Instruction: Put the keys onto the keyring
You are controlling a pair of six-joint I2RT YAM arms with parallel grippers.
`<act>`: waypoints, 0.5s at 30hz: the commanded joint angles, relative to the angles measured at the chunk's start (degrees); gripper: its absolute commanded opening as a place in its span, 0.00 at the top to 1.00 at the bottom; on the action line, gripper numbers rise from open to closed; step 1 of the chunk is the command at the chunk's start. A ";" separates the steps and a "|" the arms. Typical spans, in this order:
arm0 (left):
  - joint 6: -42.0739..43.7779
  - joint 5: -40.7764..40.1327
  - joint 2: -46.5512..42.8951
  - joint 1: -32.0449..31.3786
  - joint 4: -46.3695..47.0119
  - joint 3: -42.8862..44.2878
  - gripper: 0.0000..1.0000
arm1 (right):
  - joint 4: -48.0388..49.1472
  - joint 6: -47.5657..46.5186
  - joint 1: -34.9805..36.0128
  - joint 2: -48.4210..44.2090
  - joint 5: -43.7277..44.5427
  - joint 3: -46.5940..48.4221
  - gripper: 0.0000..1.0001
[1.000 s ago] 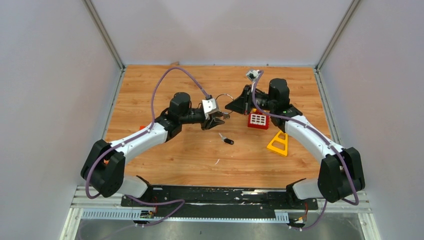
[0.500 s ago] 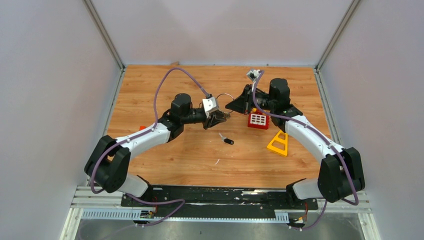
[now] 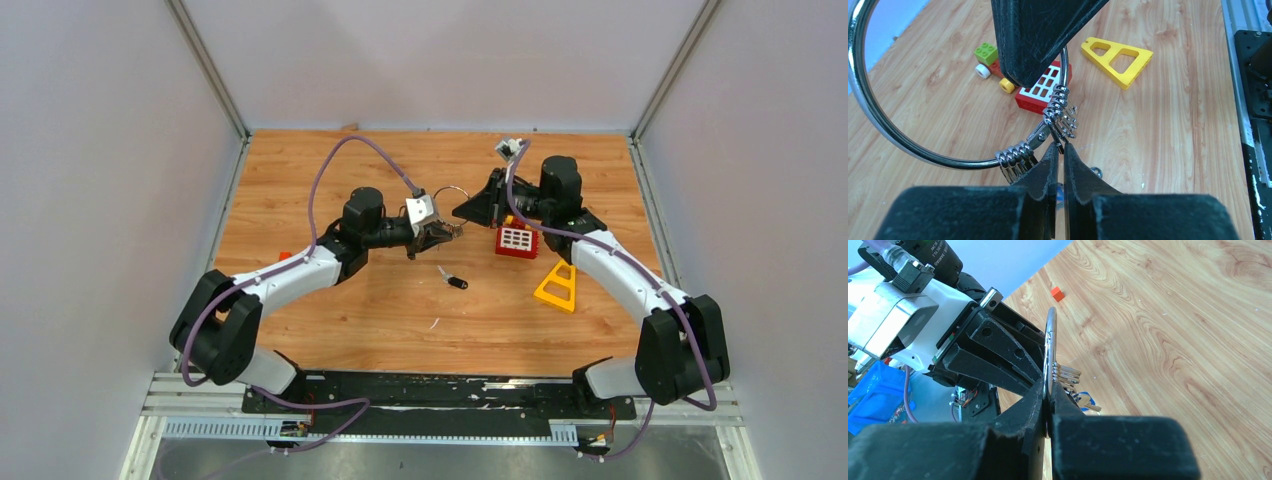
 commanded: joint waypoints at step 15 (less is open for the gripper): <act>2.16 -0.99 -3.43 -0.20 -10.15 4.34 1.00 | -3.80 -4.72 -0.49 -0.81 6.36 0.77 1.00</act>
